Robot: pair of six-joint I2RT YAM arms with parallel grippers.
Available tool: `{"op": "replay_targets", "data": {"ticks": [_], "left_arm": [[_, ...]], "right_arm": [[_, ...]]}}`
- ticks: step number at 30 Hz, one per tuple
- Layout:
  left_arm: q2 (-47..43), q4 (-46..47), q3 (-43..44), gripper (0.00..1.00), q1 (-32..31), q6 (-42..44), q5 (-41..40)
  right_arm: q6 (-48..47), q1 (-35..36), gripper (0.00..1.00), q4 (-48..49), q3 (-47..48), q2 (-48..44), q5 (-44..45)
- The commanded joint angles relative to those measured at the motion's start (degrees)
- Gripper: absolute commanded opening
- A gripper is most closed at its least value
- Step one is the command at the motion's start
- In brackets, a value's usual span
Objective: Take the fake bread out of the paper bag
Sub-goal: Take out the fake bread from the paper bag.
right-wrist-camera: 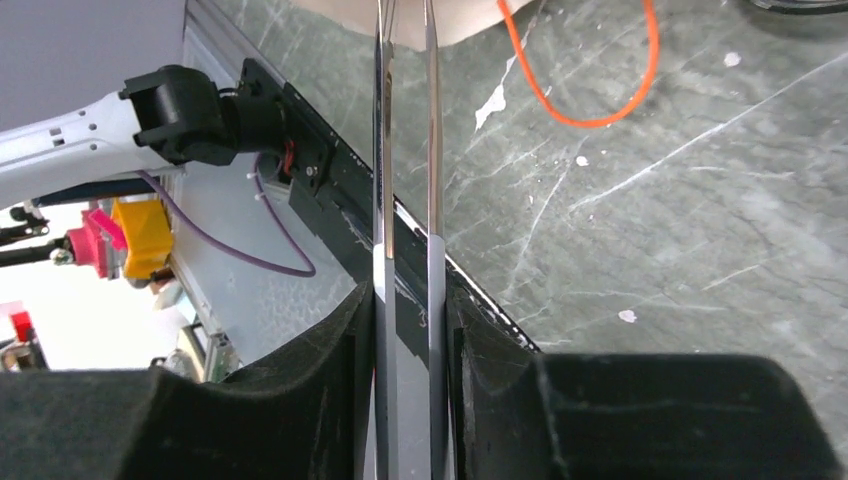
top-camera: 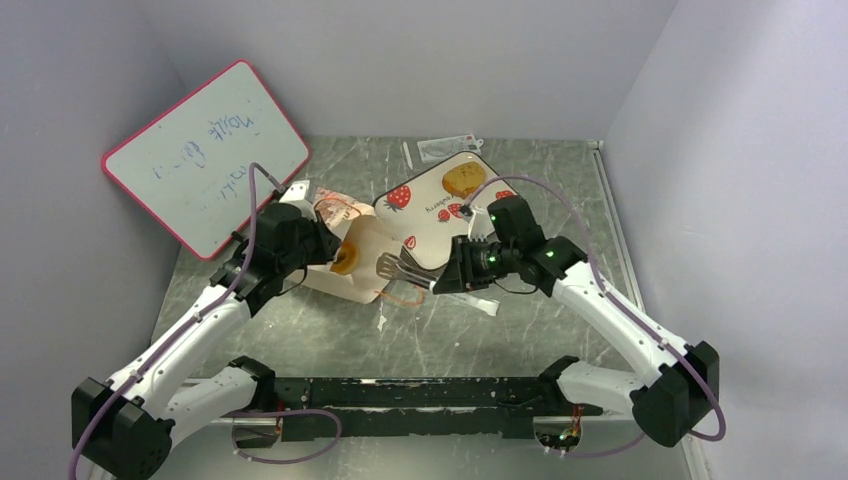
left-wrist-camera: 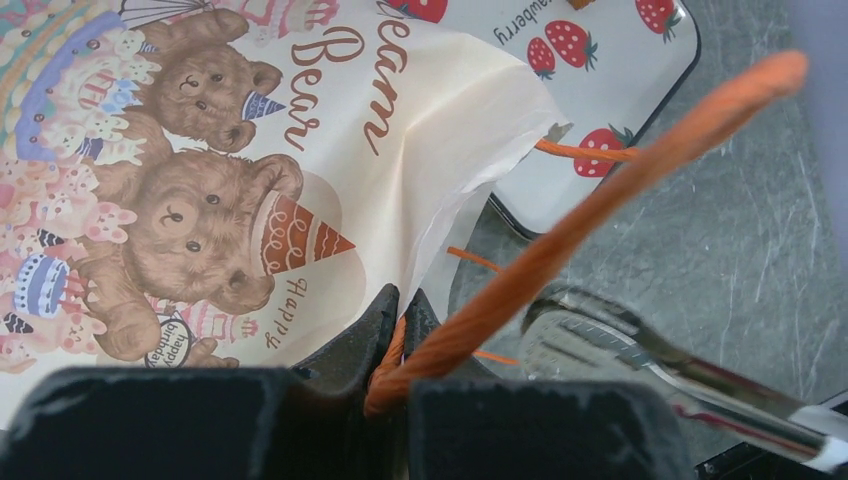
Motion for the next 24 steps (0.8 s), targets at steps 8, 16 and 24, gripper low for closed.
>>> {"op": "replay_targets", "data": {"ticks": [8,16,24], "left_arm": [[-0.03,3.64,4.62,0.07,-0.22,-0.01,5.32],[-1.27,3.58,4.67,0.07,-0.2,0.0,6.01],[-2.38,5.08,3.29,0.07,-0.22,-0.51,6.6]], "right_arm": [[8.22,1.37,0.31,14.53,-3.6,7.09,-4.68],[12.03,0.96,0.35,15.97,-2.23,12.18,-3.06],[14.54,-0.4,0.37,17.46,-2.39,16.15,-4.5]]}}
